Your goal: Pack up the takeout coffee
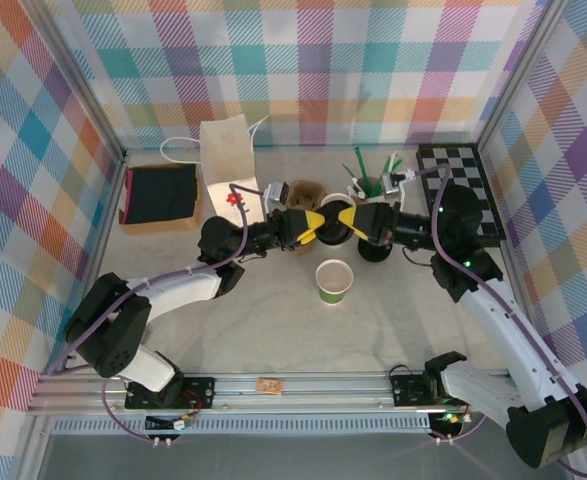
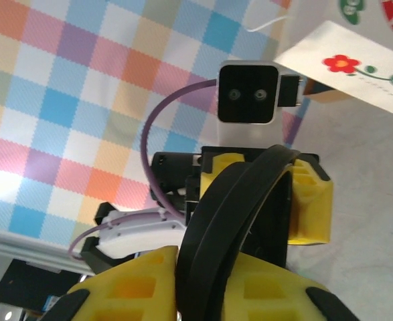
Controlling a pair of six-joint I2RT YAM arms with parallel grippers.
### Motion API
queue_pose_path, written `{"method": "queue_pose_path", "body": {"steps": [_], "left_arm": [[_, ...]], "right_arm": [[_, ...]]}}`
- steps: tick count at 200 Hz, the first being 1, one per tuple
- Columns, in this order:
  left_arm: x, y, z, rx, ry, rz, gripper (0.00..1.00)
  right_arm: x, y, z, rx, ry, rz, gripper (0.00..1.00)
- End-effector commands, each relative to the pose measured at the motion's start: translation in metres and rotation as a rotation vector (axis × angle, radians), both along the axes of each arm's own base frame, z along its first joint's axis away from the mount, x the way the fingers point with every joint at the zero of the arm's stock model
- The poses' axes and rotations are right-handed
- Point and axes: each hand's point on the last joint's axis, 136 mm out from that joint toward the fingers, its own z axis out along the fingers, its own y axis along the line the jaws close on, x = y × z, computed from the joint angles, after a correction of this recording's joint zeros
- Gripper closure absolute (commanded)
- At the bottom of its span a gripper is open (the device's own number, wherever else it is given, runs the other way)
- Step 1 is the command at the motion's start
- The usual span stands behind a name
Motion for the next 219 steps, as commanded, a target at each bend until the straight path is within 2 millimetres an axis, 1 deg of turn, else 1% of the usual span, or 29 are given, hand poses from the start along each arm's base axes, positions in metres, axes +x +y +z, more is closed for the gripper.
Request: {"method": "queue_pose_path", "body": {"steps": [1, 48, 70, 88, 118, 175, 219], "left_arm": [[-0.002, -0.002, 0.001, -0.021, -0.032, 0.017, 0.78], [-0.003, -0.004, -0.014, 0.0, -0.007, 0.013, 0.77], [-0.004, -0.006, -0.022, 0.014, 0.002, 0.006, 0.77], [-0.003, -0.007, -0.034, 0.032, 0.019, 0.005, 0.77], [-0.002, -0.009, -0.057, 0.072, 0.049, 0.005, 0.74], [-0.003, -0.01, -0.085, 0.122, 0.075, -0.002, 0.69], [-0.002, -0.012, -0.108, 0.165, 0.098, -0.001, 0.69]], "right_arm": [[-0.008, 0.001, -0.053, -0.114, 0.121, 0.023, 0.79], [-0.005, -0.004, -0.085, -0.173, 0.179, -0.004, 0.78], [-0.002, -0.007, -0.096, -0.187, 0.2, -0.022, 0.79], [-0.004, -0.009, -0.107, -0.208, 0.217, -0.032, 0.79], [-0.005, -0.012, -0.131, -0.241, 0.256, -0.047, 0.79], [-0.01, -0.017, -0.165, -0.285, 0.301, -0.058, 0.78], [-0.011, -0.022, -0.193, -0.336, 0.336, -0.075, 0.78]]}}
